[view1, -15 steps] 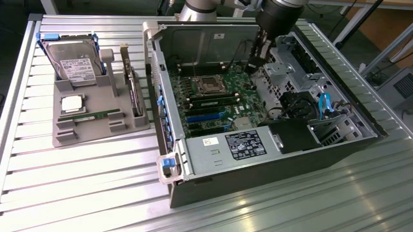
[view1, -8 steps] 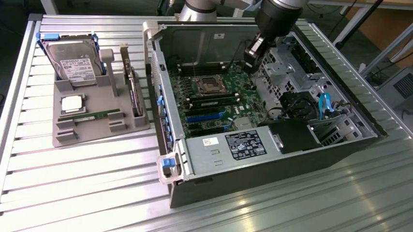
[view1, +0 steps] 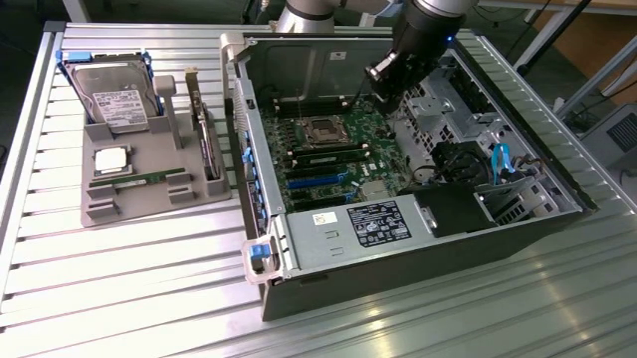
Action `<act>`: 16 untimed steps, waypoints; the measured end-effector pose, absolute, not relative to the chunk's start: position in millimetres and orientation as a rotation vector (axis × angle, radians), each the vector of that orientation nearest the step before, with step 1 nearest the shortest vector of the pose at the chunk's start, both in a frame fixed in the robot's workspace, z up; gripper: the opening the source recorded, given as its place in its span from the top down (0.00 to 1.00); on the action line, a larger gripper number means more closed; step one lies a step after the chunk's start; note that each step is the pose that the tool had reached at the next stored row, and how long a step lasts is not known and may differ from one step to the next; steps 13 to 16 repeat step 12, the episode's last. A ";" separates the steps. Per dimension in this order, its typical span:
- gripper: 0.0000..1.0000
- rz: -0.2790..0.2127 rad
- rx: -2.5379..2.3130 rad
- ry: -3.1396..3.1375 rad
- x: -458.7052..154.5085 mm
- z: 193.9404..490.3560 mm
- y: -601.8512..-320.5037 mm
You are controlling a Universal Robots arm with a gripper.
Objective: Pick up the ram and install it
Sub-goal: 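Press down the ram until it locks into place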
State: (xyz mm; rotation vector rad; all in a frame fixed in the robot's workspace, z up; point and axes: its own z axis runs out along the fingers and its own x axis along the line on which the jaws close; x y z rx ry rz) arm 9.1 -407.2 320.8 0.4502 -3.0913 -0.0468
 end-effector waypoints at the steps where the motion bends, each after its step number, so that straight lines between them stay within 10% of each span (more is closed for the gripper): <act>1: 0.90 -0.047 0.399 -3.099 9.1 320.6 -407.2; 16: 0.90 -0.050 0.029 -3.128 9.1 319.3 -407.2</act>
